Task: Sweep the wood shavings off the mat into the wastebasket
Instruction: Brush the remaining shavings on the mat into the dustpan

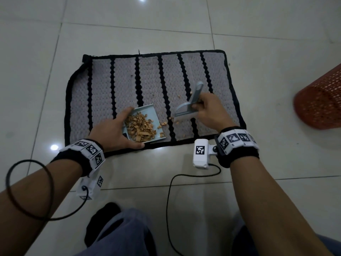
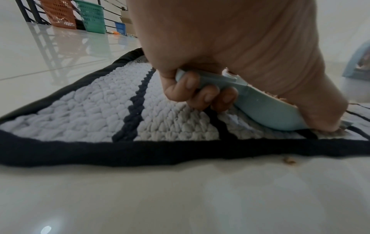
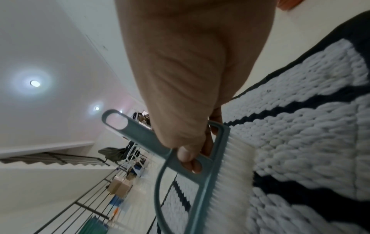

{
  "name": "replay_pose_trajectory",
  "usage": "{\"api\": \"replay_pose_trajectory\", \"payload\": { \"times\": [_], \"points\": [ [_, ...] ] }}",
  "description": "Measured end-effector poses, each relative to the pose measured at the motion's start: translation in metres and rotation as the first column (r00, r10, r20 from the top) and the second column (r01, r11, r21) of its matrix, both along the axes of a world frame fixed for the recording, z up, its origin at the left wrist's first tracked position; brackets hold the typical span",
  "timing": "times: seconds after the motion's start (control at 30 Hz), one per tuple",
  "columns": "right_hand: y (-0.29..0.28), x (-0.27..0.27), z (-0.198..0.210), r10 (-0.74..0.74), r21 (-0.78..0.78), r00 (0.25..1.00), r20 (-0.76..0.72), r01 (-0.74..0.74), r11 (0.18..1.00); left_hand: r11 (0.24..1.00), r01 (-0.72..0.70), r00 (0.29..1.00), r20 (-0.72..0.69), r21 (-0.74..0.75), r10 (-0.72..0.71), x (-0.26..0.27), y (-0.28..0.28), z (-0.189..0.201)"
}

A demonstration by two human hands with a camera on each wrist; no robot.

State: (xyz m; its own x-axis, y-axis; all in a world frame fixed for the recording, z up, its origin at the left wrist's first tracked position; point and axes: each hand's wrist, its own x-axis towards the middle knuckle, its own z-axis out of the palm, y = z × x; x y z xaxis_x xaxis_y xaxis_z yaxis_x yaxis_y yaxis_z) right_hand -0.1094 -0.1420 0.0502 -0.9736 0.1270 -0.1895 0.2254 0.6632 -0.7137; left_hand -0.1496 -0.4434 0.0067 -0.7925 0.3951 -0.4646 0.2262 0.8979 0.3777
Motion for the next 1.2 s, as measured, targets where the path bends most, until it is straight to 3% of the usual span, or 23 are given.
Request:
{"api": "replay_pose_trajectory", "payload": {
  "times": [0.17, 0.4, 0.63, 0.83, 1.03, 1.2],
  "points": [
    [0.006, 0.009, -0.004, 0.112, 0.043, 0.973, 0.201, -0.123, 0.991, 1.0, 0.005, 1.0, -0.02, 0.0, -0.005, 0.004, 0.008, 0.0],
    [0.007, 0.005, 0.002, 0.01, 0.064, 0.999, 0.041, -0.013, 0.998, 0.999, 0.03, 0.999, -0.018, -0.02, -0.03, 0.006, 0.017, 0.001],
    [0.008, 0.015, -0.005, 0.136, 0.067, 0.965, 0.225, -0.155, 0.986, 1.0, 0.029, 1.0, -0.009, 0.005, -0.029, 0.005, 0.02, 0.001],
    [0.003, 0.017, -0.005, 0.013, 0.016, 0.998, 0.068, -0.014, 1.0, 0.999, 0.032, 0.999, 0.024, 0.012, -0.032, 0.002, 0.018, 0.001],
    [-0.004, 0.022, -0.009, 0.181, 0.038, 0.957, 0.226, -0.194, 0.98, 0.999, 0.031, 0.999, 0.017, -0.008, -0.03, 0.002, 0.018, 0.002],
    [-0.006, 0.017, -0.009, 0.03, 0.044, 0.998, 0.053, -0.032, 0.999, 1.0, 0.028, 1.0, 0.004, -0.011, -0.028, 0.004, 0.019, 0.002]
  ]
}}
